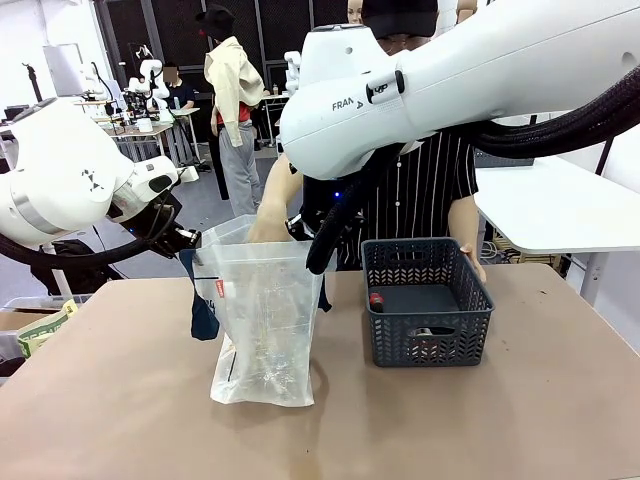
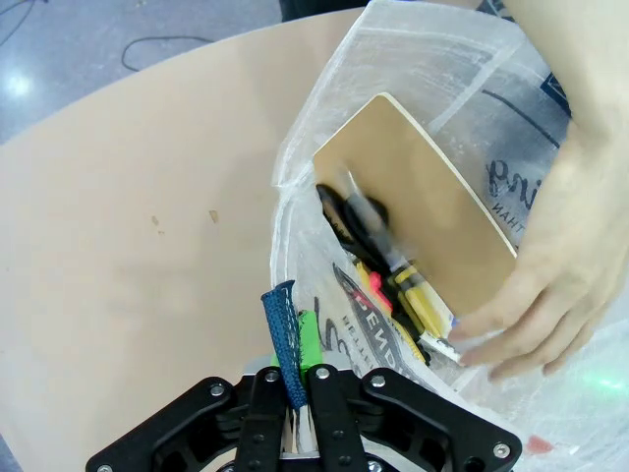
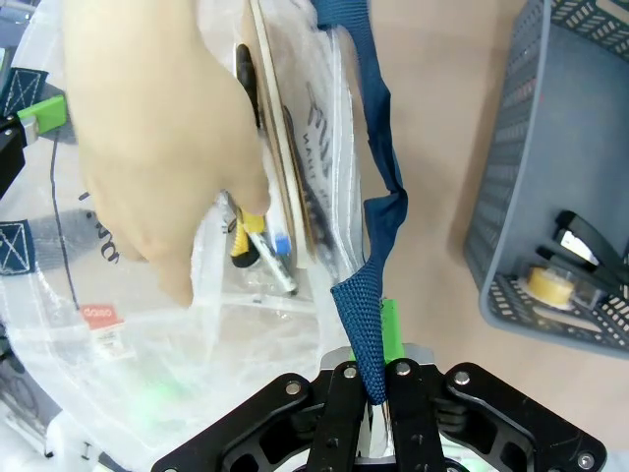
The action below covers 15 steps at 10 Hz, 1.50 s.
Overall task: Transfer purchased items from the store into the shopping bag.
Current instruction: Move the Reusable shopping bag to the right side of the table.
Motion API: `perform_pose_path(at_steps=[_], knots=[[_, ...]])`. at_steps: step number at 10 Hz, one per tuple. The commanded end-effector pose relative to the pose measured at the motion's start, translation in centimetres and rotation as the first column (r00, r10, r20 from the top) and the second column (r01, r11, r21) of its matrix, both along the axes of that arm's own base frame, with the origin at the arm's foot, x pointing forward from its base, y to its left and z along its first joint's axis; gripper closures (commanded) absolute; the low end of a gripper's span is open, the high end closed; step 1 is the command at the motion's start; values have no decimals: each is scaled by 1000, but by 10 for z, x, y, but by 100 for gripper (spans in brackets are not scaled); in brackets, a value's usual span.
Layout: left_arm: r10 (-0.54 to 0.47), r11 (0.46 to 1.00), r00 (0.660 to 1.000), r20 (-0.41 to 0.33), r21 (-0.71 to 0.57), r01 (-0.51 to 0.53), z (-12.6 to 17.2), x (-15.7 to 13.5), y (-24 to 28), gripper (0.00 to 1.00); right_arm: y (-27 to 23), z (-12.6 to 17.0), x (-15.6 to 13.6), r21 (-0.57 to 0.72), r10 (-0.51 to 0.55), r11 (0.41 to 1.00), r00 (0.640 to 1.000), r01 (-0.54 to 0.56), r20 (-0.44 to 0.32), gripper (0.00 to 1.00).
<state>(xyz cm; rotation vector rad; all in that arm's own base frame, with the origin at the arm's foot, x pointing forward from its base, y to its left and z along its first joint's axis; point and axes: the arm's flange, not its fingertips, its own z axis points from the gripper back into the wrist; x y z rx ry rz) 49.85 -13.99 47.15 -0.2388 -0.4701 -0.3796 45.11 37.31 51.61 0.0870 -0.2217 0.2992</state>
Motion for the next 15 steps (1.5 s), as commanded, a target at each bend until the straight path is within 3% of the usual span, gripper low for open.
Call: perform_pose_path(at_steps=[1, 15], knots=[[1, 1000, 1000, -5, 2, -1, 2, 3, 2, 100, -2, 2, -1, 0, -3, 1000, 1000, 3, 3, 100], [1, 1000, 1000, -5, 2, -1, 2, 3, 2, 100, -2, 2, -1, 0, -3, 1000, 1000, 3, 3, 100]])
